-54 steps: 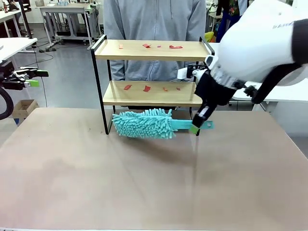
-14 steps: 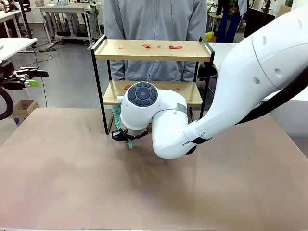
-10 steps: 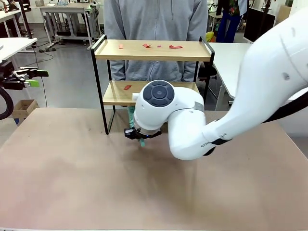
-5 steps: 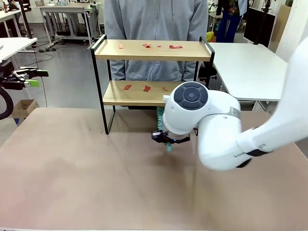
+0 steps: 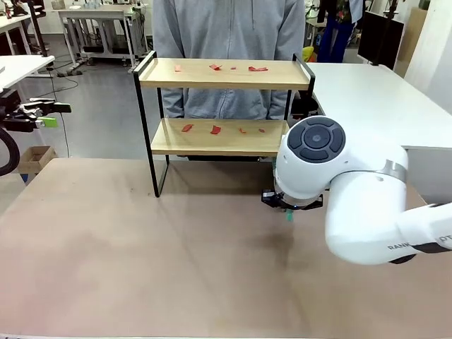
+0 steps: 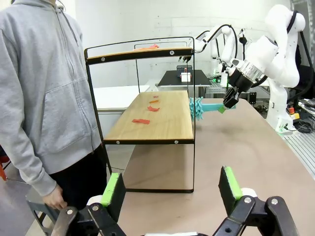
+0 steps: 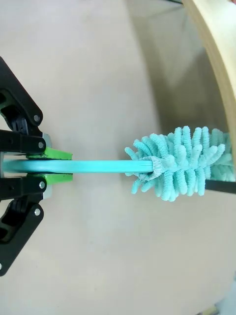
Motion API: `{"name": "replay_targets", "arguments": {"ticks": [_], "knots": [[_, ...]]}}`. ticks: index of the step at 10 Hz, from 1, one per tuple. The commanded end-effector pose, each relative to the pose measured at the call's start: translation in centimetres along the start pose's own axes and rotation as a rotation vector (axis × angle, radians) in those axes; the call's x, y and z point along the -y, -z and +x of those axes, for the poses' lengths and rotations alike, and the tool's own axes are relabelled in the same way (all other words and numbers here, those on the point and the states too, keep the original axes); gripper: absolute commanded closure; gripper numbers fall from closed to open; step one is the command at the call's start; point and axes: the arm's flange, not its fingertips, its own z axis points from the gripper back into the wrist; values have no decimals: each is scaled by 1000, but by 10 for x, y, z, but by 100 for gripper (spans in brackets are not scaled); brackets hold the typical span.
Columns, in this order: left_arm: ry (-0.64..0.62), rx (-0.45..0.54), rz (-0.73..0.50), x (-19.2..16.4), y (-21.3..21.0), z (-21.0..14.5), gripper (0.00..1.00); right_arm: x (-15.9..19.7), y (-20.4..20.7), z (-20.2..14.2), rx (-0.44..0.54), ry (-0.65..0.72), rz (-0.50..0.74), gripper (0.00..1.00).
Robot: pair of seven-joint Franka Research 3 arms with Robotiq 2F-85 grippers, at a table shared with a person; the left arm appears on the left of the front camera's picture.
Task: Clean the shelf.
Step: Clean the specific section of the Shelf indicated by the human with the Duster.
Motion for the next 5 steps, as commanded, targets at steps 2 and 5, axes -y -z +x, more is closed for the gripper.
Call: {"name": "replay_targets", "arguments": {"ticks": [2, 5], "knots": [[15, -9, -8, 1, 0, 1, 0, -6, 8, -3, -24, 15, 20, 87], [15, -9, -8, 1, 0, 1, 0, -3, 5, -6, -18, -8, 8, 87]]}}
